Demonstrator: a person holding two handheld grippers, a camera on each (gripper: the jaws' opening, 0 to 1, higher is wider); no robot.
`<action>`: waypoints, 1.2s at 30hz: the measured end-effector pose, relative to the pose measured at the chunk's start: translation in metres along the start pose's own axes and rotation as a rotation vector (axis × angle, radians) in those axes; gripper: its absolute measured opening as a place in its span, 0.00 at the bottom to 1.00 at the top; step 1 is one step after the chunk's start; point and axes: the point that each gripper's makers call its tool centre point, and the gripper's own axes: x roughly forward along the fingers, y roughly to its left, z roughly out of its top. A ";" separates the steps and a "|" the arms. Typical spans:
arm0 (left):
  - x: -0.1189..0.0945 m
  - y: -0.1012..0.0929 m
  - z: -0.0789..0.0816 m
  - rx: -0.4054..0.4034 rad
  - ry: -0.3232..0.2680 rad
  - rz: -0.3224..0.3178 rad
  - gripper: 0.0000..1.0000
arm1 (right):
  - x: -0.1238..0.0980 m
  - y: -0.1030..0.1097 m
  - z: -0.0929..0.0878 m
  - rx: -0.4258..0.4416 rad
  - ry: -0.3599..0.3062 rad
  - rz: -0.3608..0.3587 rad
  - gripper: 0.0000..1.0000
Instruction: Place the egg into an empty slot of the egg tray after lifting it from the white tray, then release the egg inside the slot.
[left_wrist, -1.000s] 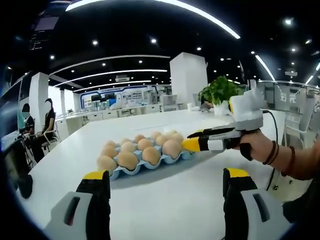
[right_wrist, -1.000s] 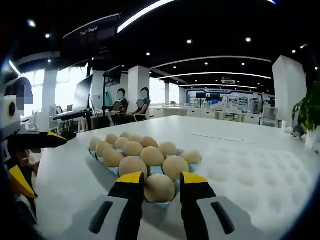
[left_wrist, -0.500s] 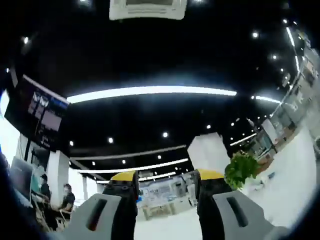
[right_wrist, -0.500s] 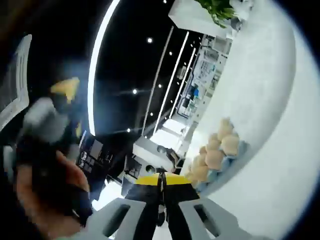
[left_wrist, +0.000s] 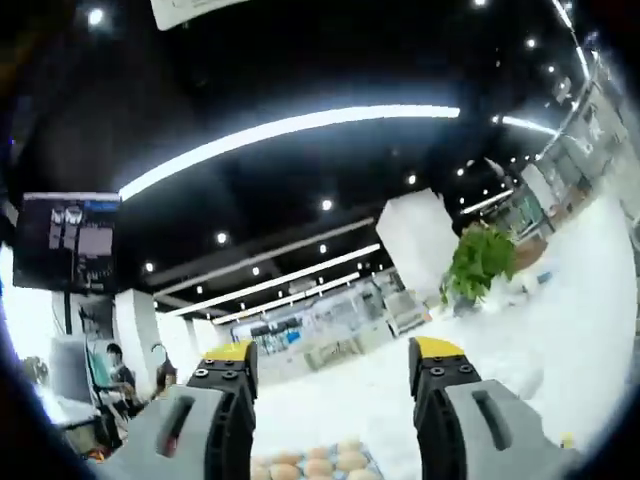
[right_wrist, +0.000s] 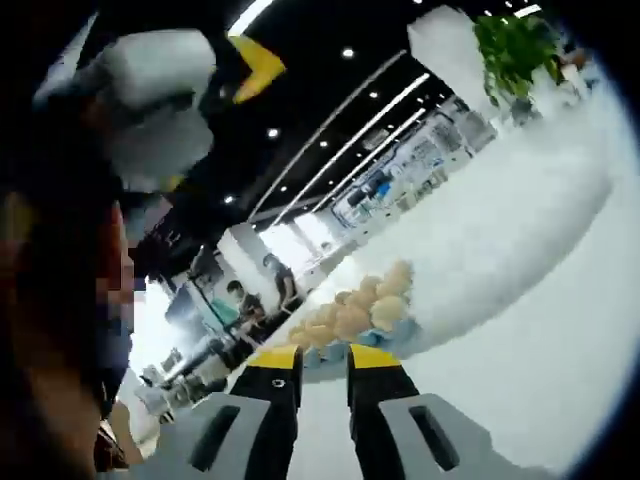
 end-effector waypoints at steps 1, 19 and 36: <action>-0.003 0.008 -0.015 -0.044 0.023 -0.047 0.82 | -0.004 -0.013 0.004 -0.042 0.003 -0.023 0.29; -0.011 0.111 -0.095 -0.099 0.278 -0.198 1.00 | -0.037 -0.145 0.087 -0.433 0.152 -0.254 0.97; -0.027 0.112 -0.118 -0.106 0.344 -0.175 1.00 | -0.056 -0.170 0.075 -0.382 0.204 -0.289 0.98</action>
